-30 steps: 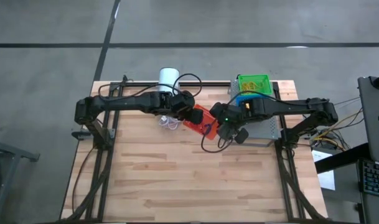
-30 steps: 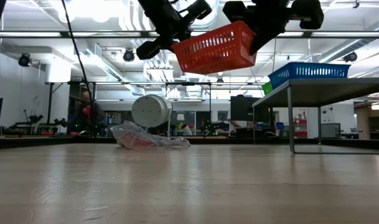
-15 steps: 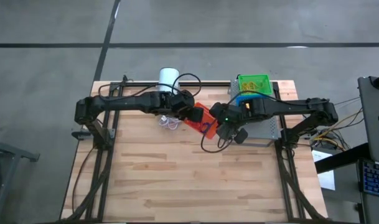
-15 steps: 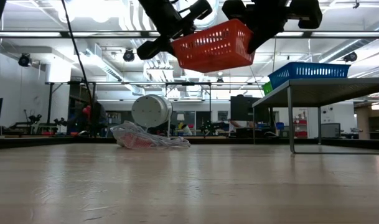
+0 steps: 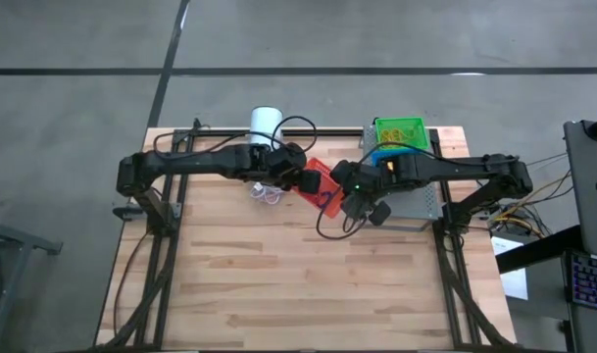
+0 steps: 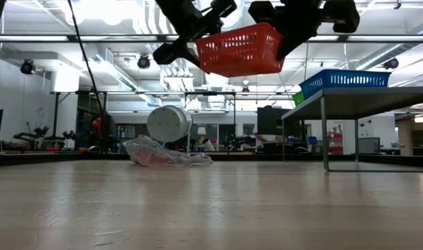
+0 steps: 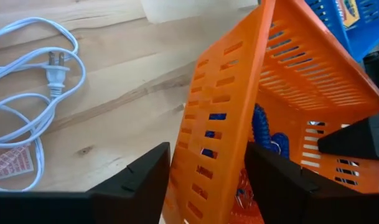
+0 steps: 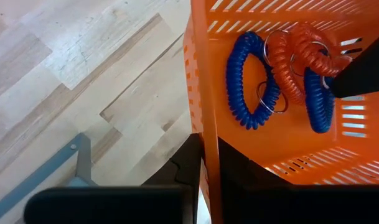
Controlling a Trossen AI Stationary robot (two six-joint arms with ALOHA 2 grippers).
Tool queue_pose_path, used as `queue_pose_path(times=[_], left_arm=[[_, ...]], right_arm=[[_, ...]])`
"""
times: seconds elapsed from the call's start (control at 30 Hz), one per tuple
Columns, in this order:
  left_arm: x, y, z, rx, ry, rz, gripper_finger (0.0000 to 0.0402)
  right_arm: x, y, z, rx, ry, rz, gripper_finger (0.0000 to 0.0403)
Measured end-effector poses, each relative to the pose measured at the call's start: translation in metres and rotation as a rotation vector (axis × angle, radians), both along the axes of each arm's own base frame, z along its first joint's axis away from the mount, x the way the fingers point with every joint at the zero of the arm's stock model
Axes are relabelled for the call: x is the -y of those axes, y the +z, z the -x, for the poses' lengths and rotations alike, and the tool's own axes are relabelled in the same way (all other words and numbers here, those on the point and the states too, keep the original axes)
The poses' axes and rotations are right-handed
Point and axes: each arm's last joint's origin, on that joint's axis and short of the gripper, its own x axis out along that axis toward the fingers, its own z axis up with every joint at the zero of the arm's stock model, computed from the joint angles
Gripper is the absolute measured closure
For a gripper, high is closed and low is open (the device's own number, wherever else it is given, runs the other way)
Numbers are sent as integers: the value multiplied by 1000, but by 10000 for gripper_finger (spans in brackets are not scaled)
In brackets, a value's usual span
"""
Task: Pick & Place Office Desk Supplies
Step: Put the orange bin filled with spring keychains on the shelf
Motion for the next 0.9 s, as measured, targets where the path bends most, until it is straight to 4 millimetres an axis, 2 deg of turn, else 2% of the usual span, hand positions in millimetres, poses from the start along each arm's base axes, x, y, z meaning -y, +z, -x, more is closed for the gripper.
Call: queue_pose_path(times=[0.4,0.57,0.9], left_arm=[[0,7,2,32,-4,-4,191],[1,19,8,76,-4,-10,190],[4,57,34,187,-62,-88,190]], right_arm=[[-1,-2,2,-27,-11,-33,381],[-2,-5,2,-37,6,-73,381],[-2,-16,4,-74,9,-83,381]])
